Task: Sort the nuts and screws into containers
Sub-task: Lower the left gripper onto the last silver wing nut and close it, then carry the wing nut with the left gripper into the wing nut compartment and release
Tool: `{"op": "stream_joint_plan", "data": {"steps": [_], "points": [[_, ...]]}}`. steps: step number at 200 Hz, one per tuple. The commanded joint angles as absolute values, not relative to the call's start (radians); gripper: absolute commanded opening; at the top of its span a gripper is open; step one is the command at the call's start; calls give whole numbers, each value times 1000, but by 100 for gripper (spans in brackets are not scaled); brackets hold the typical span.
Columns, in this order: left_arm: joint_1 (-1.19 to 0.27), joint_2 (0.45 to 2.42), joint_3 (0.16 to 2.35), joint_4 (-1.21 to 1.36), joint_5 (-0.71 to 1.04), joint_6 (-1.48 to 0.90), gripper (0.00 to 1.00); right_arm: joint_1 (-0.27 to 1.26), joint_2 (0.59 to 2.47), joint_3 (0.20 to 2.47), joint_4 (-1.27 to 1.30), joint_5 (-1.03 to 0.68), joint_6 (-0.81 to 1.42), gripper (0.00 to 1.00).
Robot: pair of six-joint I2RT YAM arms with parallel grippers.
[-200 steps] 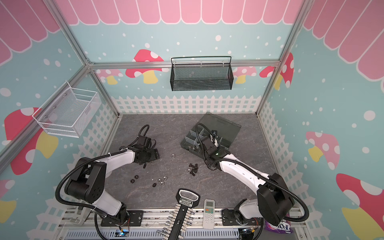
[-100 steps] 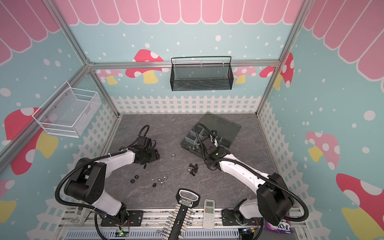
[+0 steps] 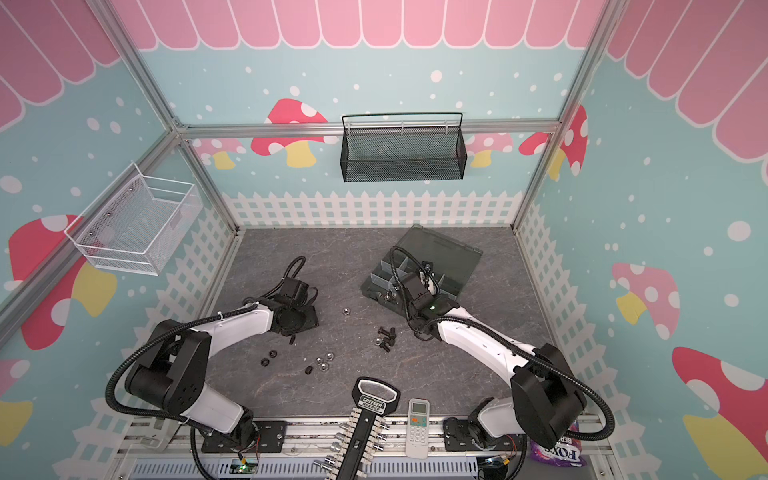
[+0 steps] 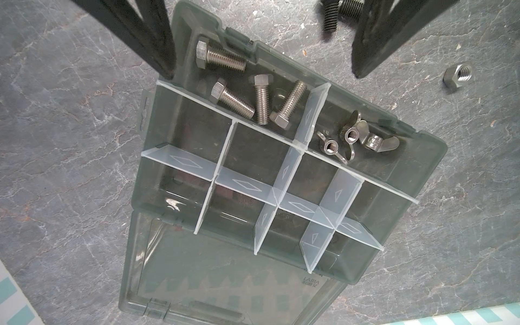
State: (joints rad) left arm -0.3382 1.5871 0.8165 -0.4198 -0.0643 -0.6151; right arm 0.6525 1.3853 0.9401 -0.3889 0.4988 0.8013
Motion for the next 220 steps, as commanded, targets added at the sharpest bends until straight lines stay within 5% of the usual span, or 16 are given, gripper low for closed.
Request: {"op": "stream_joint_plan", "data": {"steps": [1,138,220], "points": [[-339,1631,837,-472,-131,-645,56,653,1371,945,-393,509,813,98],[-342,1666,866,-491,-137,-657,22,652,1369,944,-395,521,819,98],[-380,1606,898,-490,-120,-665,17,652,1380,950,-396,520,819,98]]}}
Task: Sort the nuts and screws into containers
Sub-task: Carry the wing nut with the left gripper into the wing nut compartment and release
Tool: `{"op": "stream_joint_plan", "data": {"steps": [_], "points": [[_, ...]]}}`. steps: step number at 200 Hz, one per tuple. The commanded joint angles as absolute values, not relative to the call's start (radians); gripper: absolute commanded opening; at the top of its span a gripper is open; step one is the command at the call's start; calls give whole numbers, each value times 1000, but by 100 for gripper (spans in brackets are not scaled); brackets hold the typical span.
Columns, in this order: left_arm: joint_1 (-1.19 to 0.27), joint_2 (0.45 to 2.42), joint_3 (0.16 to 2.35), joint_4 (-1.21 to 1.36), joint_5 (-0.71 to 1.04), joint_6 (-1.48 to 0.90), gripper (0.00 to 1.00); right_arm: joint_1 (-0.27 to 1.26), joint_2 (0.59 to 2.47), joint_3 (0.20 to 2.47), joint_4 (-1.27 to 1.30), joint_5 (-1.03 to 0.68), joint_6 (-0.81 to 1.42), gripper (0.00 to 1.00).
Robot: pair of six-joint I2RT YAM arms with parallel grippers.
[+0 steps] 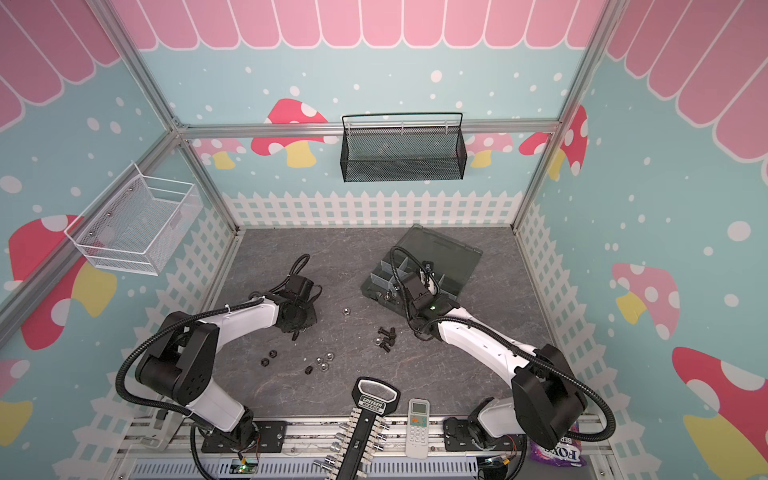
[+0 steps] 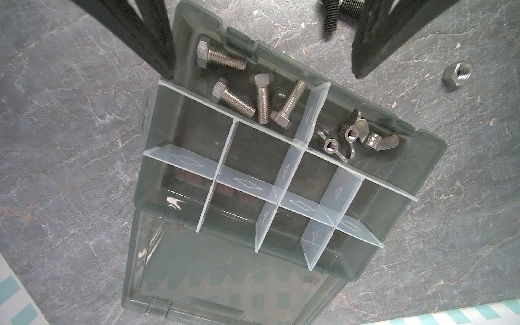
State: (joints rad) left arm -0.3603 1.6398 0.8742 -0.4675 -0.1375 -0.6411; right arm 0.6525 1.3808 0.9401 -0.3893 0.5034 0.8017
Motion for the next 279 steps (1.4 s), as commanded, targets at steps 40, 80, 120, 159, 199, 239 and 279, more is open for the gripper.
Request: {"op": "stream_joint_plan", "data": {"steps": [40,80,120,159,199,239,279], "points": [[-438,1607,941,-484,-126,-681,16,652,1385,956,-395,518,816,98],[-485,1636,988,-450,-116,-708,16,652,1382,957,-398,524,817,98],[-542,1676,1070,-379,-58,-743,16,653,1348,935,-409,561,850,98],[-604,1789,1233,-359,-15,-748,16,653,1303,906,-408,583,867,98],[-637,1911,1396,-358,-3,-748,16,653,1255,874,-409,601,873,98],[-642,2009,1492,-358,1,-770,16,652,1230,853,-409,611,877,98],[-640,2092,1567,-364,0,-790,19,652,1243,856,-403,602,876,98]]}}
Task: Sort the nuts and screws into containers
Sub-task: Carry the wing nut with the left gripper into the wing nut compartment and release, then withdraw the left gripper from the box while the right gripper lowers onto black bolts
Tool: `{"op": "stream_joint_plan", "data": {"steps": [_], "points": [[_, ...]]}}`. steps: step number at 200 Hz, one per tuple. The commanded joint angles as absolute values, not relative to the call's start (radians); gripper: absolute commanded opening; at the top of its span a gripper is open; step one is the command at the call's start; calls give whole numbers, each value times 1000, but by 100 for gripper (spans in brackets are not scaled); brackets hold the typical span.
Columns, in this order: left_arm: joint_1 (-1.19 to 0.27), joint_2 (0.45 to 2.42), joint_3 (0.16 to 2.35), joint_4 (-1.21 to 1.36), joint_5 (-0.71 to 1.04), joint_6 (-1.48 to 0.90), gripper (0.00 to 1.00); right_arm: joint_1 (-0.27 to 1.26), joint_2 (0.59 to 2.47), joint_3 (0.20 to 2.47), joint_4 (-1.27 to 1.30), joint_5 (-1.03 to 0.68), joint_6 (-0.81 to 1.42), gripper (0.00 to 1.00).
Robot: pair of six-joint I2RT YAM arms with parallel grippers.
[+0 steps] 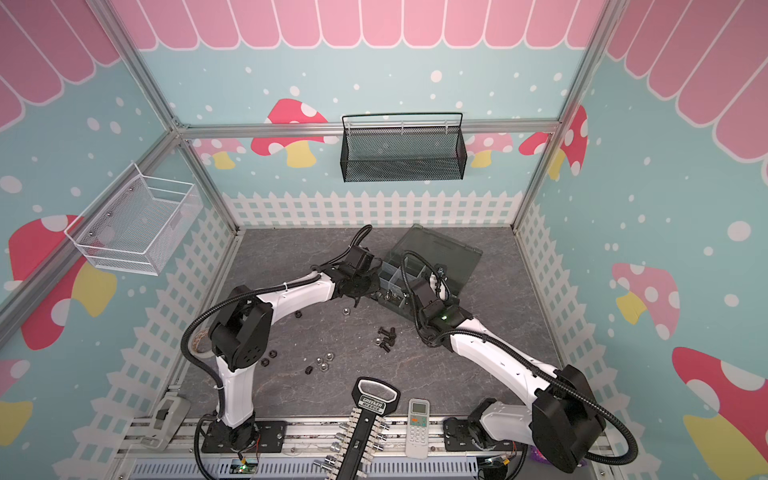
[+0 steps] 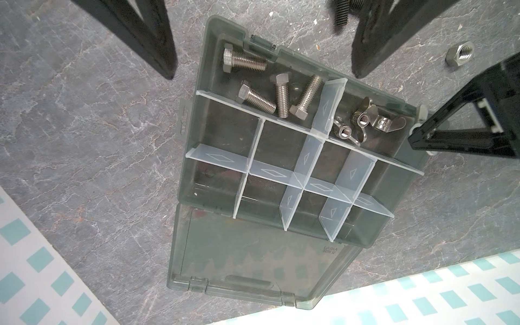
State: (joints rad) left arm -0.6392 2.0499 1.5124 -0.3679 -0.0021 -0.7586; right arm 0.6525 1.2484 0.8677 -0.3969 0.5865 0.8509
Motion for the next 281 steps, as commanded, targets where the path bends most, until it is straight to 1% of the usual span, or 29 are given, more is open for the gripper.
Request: {"op": "stream_joint_plan", "data": {"steps": [1,31,50,88,137,168,197,210,218,228,266,281], "points": [[-641,2094,1568,-365,0,-791,20,652,1243,857,-403,602,876,98],[-641,2121,1587,-363,21,-806,28,653,1260,872,-404,601,861,98],[-641,2115,1582,-362,20,-804,35,652,1262,874,-404,604,857,98],[-641,2073,1562,-361,14,-790,40,652,1273,879,-402,597,858,98],[-641,1954,1484,-338,-3,-787,52,652,1296,889,-402,572,843,98],[-642,1841,1401,-321,-44,-787,64,652,1291,878,-381,542,824,98],[-641,1716,1306,-321,-100,-791,78,654,1286,861,-355,508,801,98],[-642,1661,1259,-322,-127,-789,85,654,1289,861,-357,494,796,98],[-640,1626,1231,-329,-144,-789,93,655,1292,860,-356,483,793,98],[-641,1586,1198,-342,-170,-790,99,655,1295,859,-355,468,788,98],[-632,1413,1054,-394,-273,-803,100,670,1324,859,-342,389,762,100],[-630,1342,984,-402,-308,-810,100,682,1344,864,-341,355,751,97]]}}
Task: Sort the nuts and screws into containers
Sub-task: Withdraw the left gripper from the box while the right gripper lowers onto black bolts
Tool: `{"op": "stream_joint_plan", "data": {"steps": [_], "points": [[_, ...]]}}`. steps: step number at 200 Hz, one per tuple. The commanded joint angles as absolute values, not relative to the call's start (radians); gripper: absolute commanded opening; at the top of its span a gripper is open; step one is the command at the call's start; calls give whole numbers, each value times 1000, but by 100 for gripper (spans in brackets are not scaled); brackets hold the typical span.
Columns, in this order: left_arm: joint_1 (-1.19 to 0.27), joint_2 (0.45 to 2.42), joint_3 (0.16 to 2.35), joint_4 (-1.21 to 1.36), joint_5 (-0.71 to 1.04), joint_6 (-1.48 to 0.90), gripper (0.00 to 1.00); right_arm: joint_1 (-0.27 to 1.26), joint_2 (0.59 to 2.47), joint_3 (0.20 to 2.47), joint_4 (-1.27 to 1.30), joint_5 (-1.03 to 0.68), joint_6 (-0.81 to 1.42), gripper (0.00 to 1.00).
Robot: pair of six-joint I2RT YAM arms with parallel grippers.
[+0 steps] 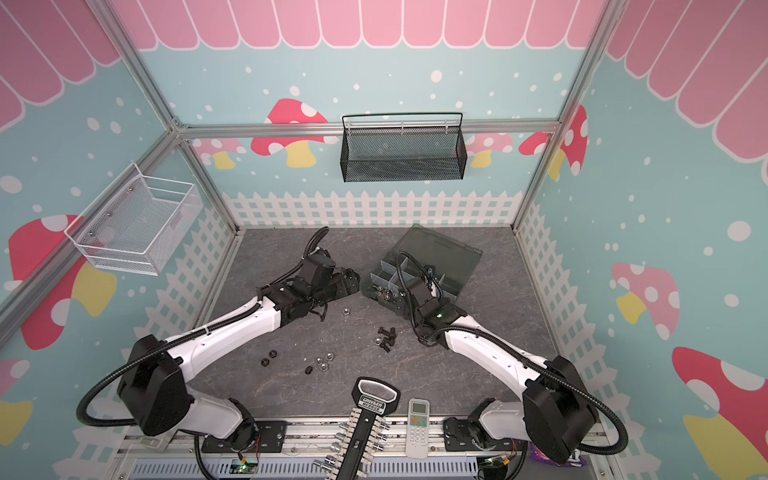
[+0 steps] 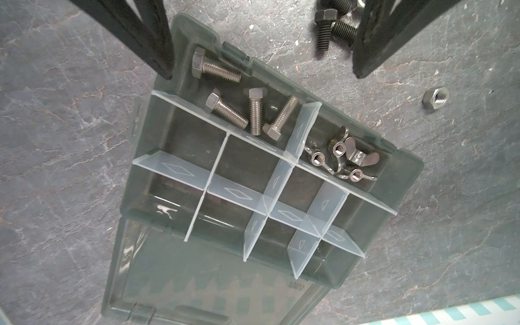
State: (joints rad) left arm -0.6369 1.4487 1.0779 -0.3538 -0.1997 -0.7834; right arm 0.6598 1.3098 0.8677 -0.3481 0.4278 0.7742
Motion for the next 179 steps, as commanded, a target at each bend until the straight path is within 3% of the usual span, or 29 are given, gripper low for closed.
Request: {"op": "stream_joint_plan", "data": {"steps": [1,104,179], "points": [[-629,1338,980,-402,-310,-811,100,683,1345,865,-341,353,751,97],[-624,986,560,-280,-392,-1006,100,802,1579,994,-421,263,653,81],[-598,918,496,-252,-396,-1024,100,802,1657,1020,-440,216,608,65]]}}
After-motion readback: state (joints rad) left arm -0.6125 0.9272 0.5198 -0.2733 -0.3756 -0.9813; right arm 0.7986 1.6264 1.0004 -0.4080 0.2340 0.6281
